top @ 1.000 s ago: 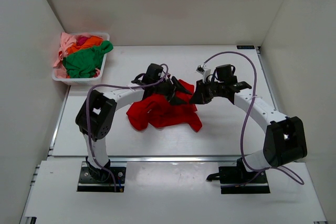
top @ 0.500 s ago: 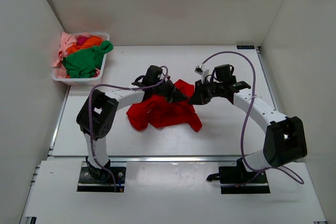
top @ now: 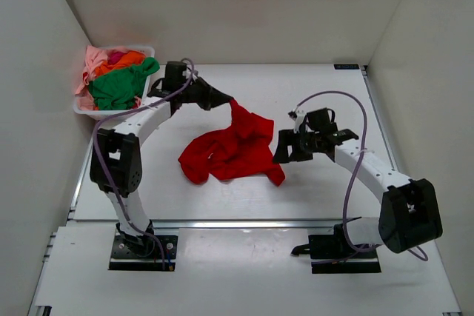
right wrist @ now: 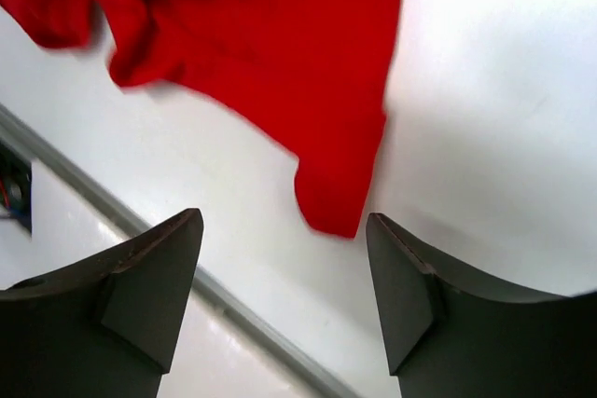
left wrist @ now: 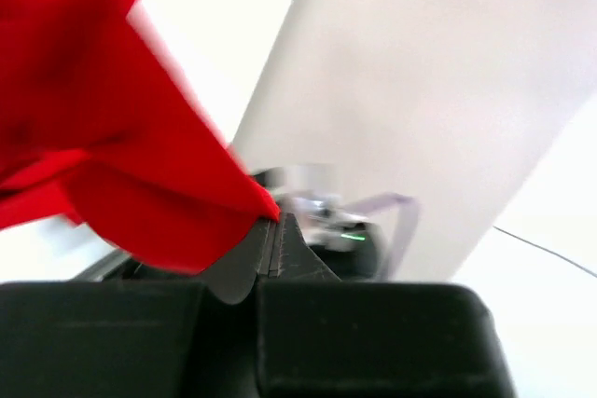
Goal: Fold and stack the t-shirts
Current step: Flatten out the tshirt
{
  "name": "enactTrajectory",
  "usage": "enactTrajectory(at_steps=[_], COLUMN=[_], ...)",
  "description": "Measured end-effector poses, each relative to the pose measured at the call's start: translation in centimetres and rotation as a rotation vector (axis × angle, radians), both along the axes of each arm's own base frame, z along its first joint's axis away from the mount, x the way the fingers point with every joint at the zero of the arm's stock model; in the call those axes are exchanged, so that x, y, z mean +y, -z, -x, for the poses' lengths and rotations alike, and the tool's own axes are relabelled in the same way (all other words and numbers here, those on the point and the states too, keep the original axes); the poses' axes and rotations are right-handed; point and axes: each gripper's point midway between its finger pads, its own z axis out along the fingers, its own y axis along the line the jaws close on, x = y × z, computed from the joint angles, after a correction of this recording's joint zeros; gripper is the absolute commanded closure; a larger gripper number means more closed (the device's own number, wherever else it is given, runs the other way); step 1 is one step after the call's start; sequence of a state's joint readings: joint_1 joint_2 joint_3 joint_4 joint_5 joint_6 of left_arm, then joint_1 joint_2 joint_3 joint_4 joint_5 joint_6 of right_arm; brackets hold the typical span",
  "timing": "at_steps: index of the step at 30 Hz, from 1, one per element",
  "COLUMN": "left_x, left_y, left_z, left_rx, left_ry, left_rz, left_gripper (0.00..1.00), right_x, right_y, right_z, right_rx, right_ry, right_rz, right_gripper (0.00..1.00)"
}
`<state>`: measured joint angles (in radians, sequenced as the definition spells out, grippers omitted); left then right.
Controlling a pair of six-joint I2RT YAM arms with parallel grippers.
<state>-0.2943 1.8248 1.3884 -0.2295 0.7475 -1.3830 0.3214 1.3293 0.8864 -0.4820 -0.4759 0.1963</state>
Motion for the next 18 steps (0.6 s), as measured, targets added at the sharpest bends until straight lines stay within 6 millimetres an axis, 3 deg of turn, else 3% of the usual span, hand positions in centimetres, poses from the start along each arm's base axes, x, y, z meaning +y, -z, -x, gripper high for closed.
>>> enactTrajectory(at_steps=[2, 5, 8, 11, 12, 13, 14, 18], left_x=[0.9, 0.8, 1.2, 3.1, 4.1, 5.3, 6.2, 10.0], left_y=[-2.4, -4.7, -5.4, -7.2, -8.2, -9.7, -11.0, -17.8], left_z=[-0.8, 0.1, 1.1, 0.3, -0.4, -1.3, -1.9, -3.8], left_rx=[-0.055, -0.101, -0.111, -0.158, -0.183, -0.225, -0.263, -0.42], left_ry=[-0.024, -0.014, -0.01, -0.053, -0.078, -0.11, -0.135, -0.224], left_rz=[0.016, 0.026, -0.014, -0.076, -0.095, -0.111, -0.125, -0.178], left_gripper=[1.0, 1.0, 1.0, 1.0, 1.0, 1.0, 1.0, 1.0], right_x=[0.1, 0.0, -0.5, -0.8, -0.6, -0.3, 0.0, 0.5], right_y=[2.1, 4.6, 5.8, 6.3, 6.5, 6.8, 7.1, 7.5], right_z=[2.2, 4.2, 4.2, 3.1, 2.7, 2.5, 2.2, 1.0], right_rx=[0.078, 0.191, 0.25, 0.268, 0.279, 0.296, 0.301, 0.341], right_ry=[-0.003, 0.012, 0.06, 0.084, 0.08, 0.066, 0.049, 0.028], right_rz=[0.01, 0.017, 0.004, -0.007, -0.01, -0.015, -0.016, 0.005], right_gripper=[0.33, 0.35, 0.31, 0.27, 0.35, 0.75, 0.99, 1.0])
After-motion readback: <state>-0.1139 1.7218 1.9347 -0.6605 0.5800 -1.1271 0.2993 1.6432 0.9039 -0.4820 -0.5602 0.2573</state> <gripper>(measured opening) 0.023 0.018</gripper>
